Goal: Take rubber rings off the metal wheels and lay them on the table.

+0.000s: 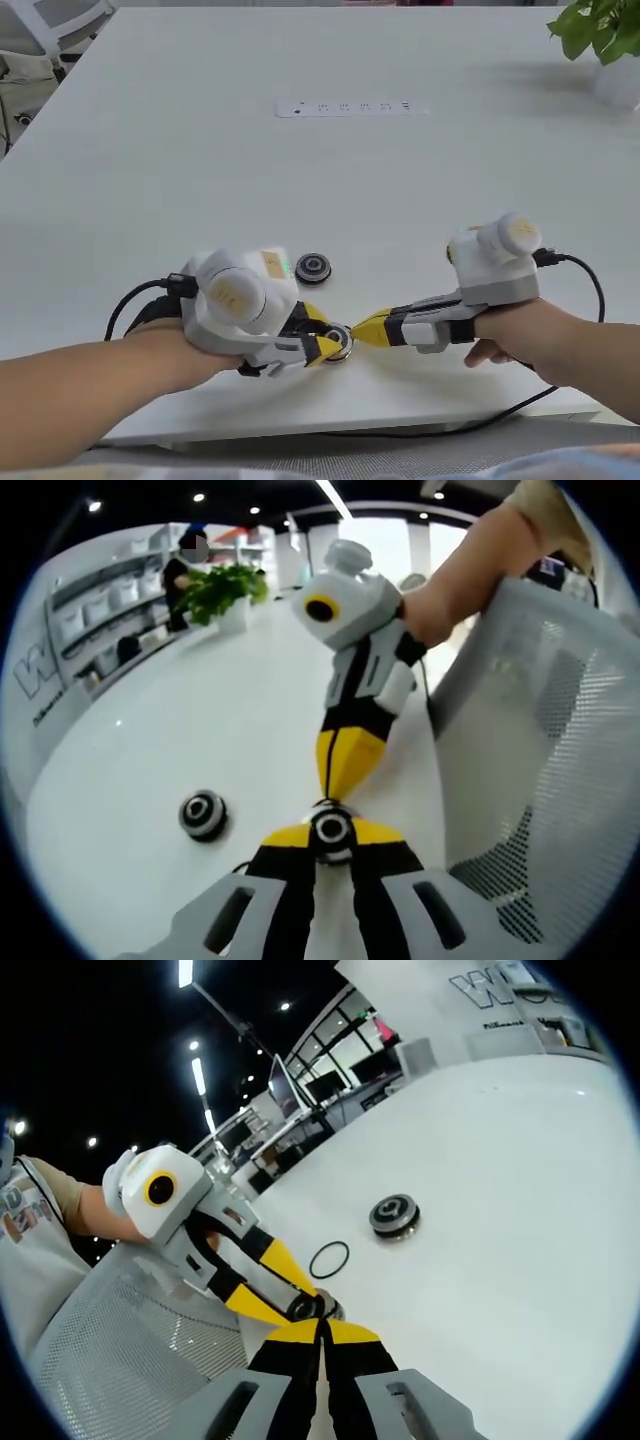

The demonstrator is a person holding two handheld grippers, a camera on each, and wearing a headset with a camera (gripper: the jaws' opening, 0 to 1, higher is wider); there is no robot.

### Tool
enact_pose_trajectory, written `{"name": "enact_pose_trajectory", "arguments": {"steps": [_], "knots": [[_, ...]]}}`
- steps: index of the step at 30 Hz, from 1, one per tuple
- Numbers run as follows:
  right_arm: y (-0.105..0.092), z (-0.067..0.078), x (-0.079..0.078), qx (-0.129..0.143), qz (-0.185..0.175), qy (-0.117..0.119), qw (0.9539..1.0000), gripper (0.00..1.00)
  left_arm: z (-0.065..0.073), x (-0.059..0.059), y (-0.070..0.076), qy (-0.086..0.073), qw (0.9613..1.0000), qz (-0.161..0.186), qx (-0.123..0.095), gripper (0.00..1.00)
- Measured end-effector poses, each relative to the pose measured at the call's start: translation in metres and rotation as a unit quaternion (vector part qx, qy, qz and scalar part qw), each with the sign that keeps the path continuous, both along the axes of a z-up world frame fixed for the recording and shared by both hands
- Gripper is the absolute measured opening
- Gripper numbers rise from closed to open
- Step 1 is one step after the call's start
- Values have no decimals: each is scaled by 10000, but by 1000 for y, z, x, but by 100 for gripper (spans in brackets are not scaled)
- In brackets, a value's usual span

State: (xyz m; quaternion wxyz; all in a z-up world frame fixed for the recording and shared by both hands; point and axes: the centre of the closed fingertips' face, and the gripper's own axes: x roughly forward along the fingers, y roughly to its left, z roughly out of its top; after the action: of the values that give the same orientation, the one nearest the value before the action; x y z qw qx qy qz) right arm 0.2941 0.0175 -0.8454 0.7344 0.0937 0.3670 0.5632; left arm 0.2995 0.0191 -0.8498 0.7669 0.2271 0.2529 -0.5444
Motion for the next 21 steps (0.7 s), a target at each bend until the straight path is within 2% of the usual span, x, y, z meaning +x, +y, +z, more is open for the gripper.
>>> {"name": "enact_pose_trajectory", "arguments": {"steps": [21], "knots": [[0,3,0,95,102,11,9999,0,0,1,0,-51,9999,45,86,12]]}}
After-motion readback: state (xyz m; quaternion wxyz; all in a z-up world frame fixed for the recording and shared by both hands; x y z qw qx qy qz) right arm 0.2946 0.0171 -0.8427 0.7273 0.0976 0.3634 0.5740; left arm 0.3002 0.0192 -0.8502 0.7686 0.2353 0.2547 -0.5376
